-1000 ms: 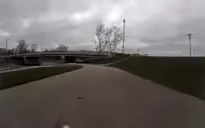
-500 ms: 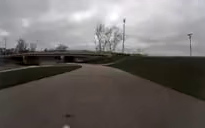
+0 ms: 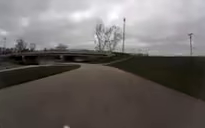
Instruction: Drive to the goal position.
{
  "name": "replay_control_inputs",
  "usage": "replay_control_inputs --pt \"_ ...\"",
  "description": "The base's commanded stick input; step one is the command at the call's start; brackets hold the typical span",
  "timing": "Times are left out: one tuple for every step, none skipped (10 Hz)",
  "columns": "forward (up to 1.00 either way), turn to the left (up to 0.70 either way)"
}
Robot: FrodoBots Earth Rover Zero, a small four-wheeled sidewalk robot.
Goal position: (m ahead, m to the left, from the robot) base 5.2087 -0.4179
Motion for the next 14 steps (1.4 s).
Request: replay_control_inputs --pt "1.0 0.0" --pt "1.0 0.0" --pt "1.0 0.0" --pt "1.0 0.0" --pt "1.0 0.0" --pt "1.0 0.0" --pt "1.0 0.0" --pt "1.0 0.0" --pt "1.0 0.0" --pt "1.0 0.0" --pt "1.0 0.0" --pt "1.0 0.0" --pt "1.0 0.0" --pt "1.0 0.0"
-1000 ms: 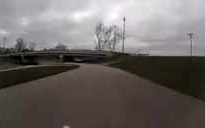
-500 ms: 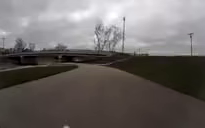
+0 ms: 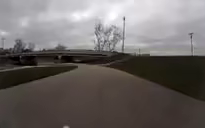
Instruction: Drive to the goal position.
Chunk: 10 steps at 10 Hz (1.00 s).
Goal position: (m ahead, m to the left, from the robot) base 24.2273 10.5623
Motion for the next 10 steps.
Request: replay_control_inputs --pt "1.0 0.0" --pt "1.0 0.0" --pt "1.0 0.0" --pt "1.0 0.0" --pt "1.0 0.0" --pt "1.0 0.0" --pt "1.0 0.0" --pt "1.0 0.0" --pt "1.0 0.0" --pt "1.0 0.0"
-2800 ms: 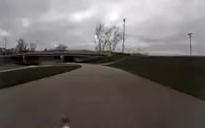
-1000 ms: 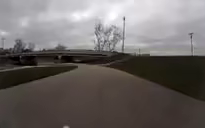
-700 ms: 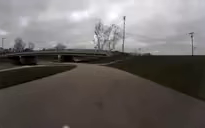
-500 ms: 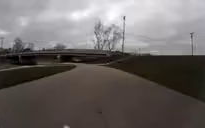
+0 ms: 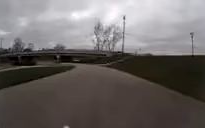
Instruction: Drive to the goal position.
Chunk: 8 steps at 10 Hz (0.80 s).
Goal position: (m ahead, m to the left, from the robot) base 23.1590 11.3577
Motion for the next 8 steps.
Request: replay_control_inputs --pt "1.0 0.0" --pt "1.0 0.0" --pt "1.0 0.0" --pt "1.0 0.0" --pt "1.0 0.0" --pt "1.0 0.0" --pt "1.0 0.0" --pt "1.0 0.0"
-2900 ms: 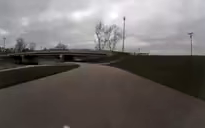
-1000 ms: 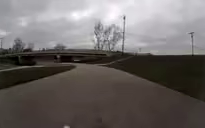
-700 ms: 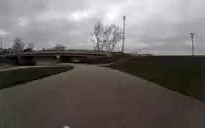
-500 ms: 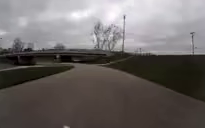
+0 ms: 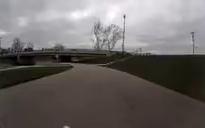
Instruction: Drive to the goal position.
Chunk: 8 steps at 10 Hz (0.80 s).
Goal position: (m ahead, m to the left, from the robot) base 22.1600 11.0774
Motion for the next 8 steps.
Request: replay_control_inputs --pt "1.0 0.0" --pt "1.0 0.0" --pt "1.0 0.0" --pt "1.0 0.24" --pt "1.0 0.37" --pt "1.0 0.36" --pt "1.0 0.05" --pt "1.0 0.0"
